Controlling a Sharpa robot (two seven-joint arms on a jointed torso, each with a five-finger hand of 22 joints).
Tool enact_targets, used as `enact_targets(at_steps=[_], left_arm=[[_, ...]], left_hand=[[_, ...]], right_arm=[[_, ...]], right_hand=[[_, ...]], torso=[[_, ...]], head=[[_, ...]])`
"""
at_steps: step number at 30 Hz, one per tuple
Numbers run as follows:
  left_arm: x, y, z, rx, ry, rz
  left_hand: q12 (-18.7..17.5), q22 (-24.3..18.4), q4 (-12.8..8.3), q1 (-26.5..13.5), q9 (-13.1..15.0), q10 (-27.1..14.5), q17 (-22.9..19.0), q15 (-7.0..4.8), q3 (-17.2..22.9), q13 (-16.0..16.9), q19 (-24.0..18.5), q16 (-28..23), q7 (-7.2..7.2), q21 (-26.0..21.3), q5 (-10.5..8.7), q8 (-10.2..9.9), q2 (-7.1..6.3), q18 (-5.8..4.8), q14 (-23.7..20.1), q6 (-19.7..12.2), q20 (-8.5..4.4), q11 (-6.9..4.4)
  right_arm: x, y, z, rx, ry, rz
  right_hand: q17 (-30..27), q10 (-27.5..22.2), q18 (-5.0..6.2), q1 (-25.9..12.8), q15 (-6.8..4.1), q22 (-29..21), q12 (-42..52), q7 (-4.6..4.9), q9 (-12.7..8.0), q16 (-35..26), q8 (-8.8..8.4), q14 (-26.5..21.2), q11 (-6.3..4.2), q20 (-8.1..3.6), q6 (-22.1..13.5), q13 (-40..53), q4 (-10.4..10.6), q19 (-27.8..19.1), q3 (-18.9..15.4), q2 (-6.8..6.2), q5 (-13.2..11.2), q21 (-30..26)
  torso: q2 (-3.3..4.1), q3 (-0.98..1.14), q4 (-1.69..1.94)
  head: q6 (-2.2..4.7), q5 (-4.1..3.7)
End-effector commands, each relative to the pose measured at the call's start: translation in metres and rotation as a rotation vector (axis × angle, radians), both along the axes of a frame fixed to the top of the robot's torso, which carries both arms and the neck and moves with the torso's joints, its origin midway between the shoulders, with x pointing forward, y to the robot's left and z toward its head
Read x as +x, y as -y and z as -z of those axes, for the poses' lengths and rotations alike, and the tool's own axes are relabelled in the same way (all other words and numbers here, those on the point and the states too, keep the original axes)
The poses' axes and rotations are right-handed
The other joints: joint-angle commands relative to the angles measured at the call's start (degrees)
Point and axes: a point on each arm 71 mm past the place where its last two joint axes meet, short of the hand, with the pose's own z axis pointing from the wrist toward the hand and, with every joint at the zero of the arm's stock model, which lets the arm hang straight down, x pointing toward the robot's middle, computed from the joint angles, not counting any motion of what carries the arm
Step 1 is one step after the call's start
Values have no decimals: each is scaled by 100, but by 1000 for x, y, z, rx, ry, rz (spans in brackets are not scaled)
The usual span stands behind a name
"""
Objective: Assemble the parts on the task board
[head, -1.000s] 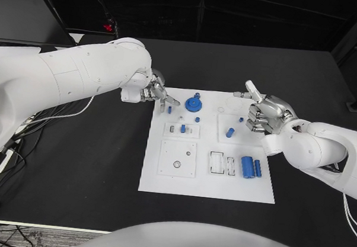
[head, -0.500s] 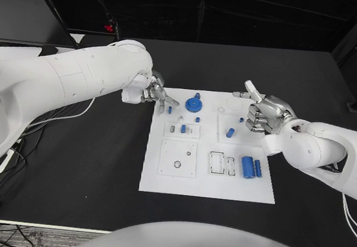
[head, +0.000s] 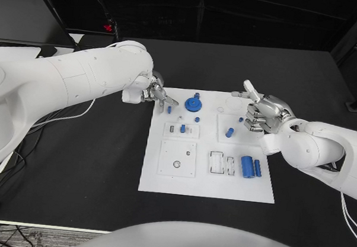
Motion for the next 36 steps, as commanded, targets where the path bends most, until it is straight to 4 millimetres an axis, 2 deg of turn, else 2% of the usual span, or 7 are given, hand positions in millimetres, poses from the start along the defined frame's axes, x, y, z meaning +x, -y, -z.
enact_targets(at_steps=[1, 9, 15, 25, 36], left_arm=[[1, 3, -1, -14, 15, 18], [0, 8, -1, -24, 10, 35], [-1, 9, 0, -11, 2, 34], [-1, 10, 1, 11, -8, 24], [-1, 10, 3, 7, -10, 27]], left_hand=[[20, 1451, -3, 1, -9, 619, 1510, -29, -34, 1505, 455, 5, 27, -23, -35, -39, 53, 8, 592, 4, -26, -20], [20, 1441, -3, -32, -10, 619, 1510, -24, -81, 1505, 430, 5, 36, -43, -59, -74, 47, 15, 592, -1, -24, -12], [20, 1434, -7, -41, -14, 619, 1510, -19, -106, 1505, 414, 5, 45, -57, -64, -108, 47, 20, 592, -22, -21, -5], [20, 1421, -16, -23, -16, 619, 1510, -9, -127, 1505, 381, 5, 63, -85, -58, -164, 65, 30, 592, -68, -14, 11], [20, 1424, -36, 115, 0, 619, 1510, 5, -123, 1505, 387, 5, 70, -81, -26, -210, 83, 28, 592, -74, -1, 21]], right_arm=[[0, -2, -1, 6, 4, -8], [0, -3, -1, 7, 4, -11], [0, -3, -1, 7, 3, -12], [0, -4, -1, 9, 3, -15], [1, -4, -1, 8, 3, -14]], right_hand=[[1510, 606, 59, -4, 29, 1376, 14, -2, 9, 14, 36, 626, 18, 15, -23, 1506, 0, 267, -24, 38, -17, -27], [1510, 606, 59, -3, 29, 1376, 14, -2, 8, 14, 39, 626, 18, 15, -24, 1506, 0, 266, -24, 38, -15, -28], [1510, 606, 59, -3, 29, 1376, 14, -2, 8, 14, 39, 626, 18, 15, -24, 1506, 0, 266, -24, 38, -15, -28], [1510, 606, 59, -3, 29, 1376, 14, -2, 8, 14, 39, 626, 18, 15, -24, 1506, 0, 266, -24, 38, -15, -28], [1510, 606, 59, 0, 30, 1376, 14, 0, 8, 14, 45, 626, 20, 15, -28, 1506, -1, 267, -26, 38, -11, -28]], torso=[[1, 5, 9], [1, -1, 1], [-1, 7, 13], [-4, 2, 5], [-1, 6, 7]], head=[[-3, 0], [-19, -12], [-30, -22], [-45, -21], [-50, -38]])
